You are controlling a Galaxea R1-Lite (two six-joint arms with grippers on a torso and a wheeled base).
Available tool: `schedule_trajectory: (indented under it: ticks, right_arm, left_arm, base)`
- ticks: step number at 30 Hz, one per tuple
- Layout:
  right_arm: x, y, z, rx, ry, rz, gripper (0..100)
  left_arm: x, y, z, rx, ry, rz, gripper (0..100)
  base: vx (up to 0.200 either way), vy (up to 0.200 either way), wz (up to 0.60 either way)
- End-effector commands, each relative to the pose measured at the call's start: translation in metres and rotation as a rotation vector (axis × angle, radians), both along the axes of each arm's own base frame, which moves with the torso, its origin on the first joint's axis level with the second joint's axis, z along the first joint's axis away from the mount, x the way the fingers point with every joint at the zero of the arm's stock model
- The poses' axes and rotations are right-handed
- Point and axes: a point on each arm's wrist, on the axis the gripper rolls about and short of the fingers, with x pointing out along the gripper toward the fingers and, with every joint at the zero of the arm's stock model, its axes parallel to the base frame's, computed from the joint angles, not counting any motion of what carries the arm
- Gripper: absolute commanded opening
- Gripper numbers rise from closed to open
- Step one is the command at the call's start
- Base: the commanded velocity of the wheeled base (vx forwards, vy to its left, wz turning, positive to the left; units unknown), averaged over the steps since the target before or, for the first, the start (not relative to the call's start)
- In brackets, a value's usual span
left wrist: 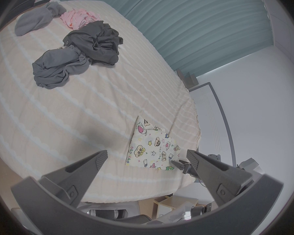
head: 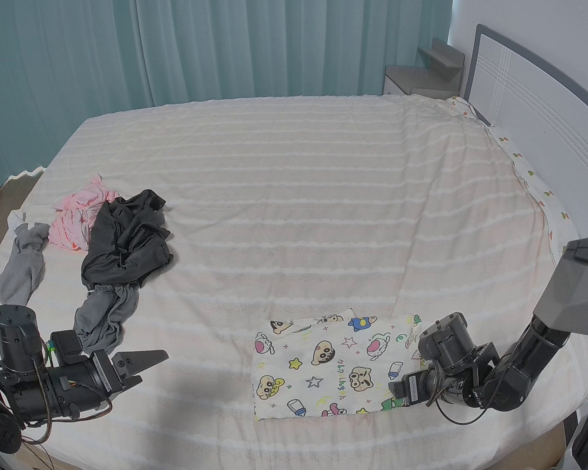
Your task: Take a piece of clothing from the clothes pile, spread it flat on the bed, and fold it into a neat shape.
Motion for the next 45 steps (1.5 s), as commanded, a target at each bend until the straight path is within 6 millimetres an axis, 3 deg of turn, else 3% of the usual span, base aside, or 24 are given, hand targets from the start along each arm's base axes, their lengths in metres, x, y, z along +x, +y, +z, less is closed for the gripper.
schedule_trajectory:
  ticks: [1, 15, 23, 29, 33, 37, 39, 45]
  right_arm:
    - [-0.002, -0.007, -0.021, -0.052, 0.069, -0.015, 100]
    - [-0.015, -0.032, -0.017, -0.036, 0.031, -0.072, 100]
    - [-0.028, -0.058, -0.022, -0.062, 0.051, -0.116, 100]
    - [-0.033, -0.061, -0.018, -0.025, -0.010, -0.124, 100]
    - [-0.031, -0.060, -0.005, 0.039, -0.122, -0.124, 100]
    - [-0.023, -0.057, 0.019, 0.113, -0.252, -0.127, 100]
    - [-0.008, -0.056, 0.029, 0.144, -0.314, -0.144, 100]
    - [0.039, -0.045, 0.029, 0.175, -0.378, -0.172, 100]
  left_arm:
    - [0.000, 0.000, -0.001, 0.000, 0.005, -0.002, 100]
    - [-0.001, 0.000, -0.001, -0.002, 0.007, -0.002, 100]
    - [-0.001, 0.000, -0.001, -0.002, 0.004, -0.004, 100]
    - [-0.001, 0.000, -0.001, -0.002, 0.006, -0.005, 100]
    - [-0.001, 0.000, -0.001, -0.002, 0.006, -0.004, 100]
    - [-0.001, 0.000, -0.001, -0.002, 0.006, -0.004, 100]
    - [-0.001, 0.000, -0.001, -0.001, 0.005, -0.006, 100]
    - [-0.001, 0.000, -0.001, -0.002, 0.007, -0.005, 100]
  base:
    - [0.000, 0.000, 0.00]
    - [0.000, 0.000, 0.00]
    - [0.000, 0.000, 0.00]
    - [0.000, 0.000, 0.00]
    - [-0.150, 0.000, 0.00]
    - [-0.150, 0.000, 0.00]
    - [0.000, 0.000, 0.00]
    - [0.000, 0.000, 0.00]
